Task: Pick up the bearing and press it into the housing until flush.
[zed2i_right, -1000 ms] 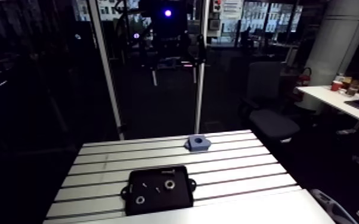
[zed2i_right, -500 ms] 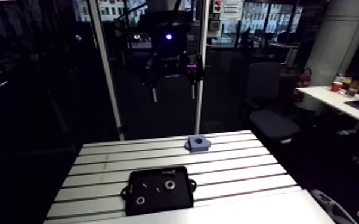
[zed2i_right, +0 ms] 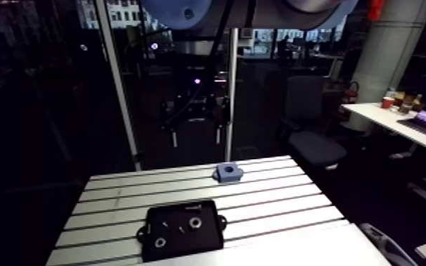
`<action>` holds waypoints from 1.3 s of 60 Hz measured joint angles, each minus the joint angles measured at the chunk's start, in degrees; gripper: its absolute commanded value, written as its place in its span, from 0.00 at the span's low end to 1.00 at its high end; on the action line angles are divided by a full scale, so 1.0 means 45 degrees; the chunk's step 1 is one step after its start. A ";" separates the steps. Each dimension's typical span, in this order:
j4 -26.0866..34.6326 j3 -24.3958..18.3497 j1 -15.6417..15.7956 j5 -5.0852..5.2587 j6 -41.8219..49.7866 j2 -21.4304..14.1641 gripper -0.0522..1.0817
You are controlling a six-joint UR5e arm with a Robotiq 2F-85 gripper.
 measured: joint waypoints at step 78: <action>-0.3936 0.3203 -0.0048 -0.0169 -0.0522 0.1230 0.27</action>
